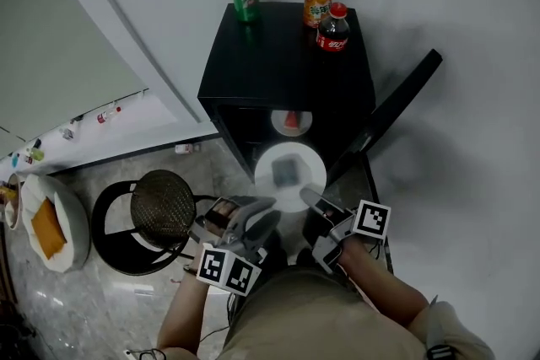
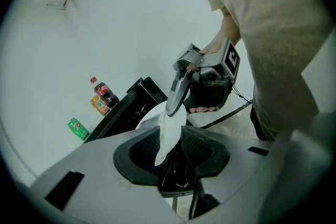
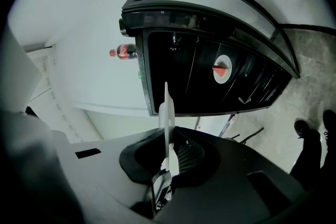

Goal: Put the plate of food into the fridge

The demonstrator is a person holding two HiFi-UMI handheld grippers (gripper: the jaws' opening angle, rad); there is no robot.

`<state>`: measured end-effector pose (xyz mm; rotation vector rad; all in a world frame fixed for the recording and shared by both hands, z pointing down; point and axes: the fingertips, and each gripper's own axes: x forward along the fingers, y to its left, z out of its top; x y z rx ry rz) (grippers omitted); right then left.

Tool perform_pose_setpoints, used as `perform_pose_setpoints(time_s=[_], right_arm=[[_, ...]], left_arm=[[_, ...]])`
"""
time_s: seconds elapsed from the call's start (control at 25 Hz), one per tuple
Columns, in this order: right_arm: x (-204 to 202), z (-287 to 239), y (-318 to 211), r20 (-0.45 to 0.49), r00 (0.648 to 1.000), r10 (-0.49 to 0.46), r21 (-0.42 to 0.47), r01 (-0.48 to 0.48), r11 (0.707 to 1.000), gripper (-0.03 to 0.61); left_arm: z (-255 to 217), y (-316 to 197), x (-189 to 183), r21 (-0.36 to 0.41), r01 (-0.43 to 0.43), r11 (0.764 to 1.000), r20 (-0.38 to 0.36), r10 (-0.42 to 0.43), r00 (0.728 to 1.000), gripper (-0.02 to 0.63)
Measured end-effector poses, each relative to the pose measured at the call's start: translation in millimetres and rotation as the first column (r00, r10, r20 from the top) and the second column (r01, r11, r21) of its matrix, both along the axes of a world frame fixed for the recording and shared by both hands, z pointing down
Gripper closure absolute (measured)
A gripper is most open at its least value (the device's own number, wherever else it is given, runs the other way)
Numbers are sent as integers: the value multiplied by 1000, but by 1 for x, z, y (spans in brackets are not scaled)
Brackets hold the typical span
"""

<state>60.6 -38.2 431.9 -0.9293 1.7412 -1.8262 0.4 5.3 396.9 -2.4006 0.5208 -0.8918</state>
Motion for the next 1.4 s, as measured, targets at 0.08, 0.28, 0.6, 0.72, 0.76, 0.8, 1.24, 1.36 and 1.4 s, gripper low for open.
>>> perform_pose_setpoints(time_s=[0.08,0.28,0.6,0.72,0.76,0.8,1.24,1.36,1.4], right_arm=[[5,3,7,5,1000,-9,5,9,1000,545],[19,10,25,4,1000,-25,14,25,1000,545],[36,18,42,29,999,-27,15,27,1000,545],[38,21,46,36,999,-41,28,40,999,545],[37,21,47,38,998,-48,34,47,998,545],[36,20,48,41,998,-56,39,54,998,545],[23,28,57,16,991,-136,61,135,989,545],[21,34,54,-16,990,-143,63,144,988,545],[19,35,53,-21,989,-144,63,145,987,545]], left_arm=[[1,6,3,-12,19,1000,-13,-19,1000,494],[3,16,1,-76,110,991,-93,-117,989,494],[6,29,-5,-230,217,949,-196,-263,945,493],[11,31,-9,-441,231,867,-326,-394,859,465],[14,31,-10,-514,218,830,-365,-441,820,443],[17,31,-11,-586,191,788,-402,-487,775,423],[40,30,8,-837,-264,479,-542,-665,514,376],[45,23,13,-827,-332,453,-562,-662,496,376],[47,21,14,-824,-351,445,-567,-659,494,376]])
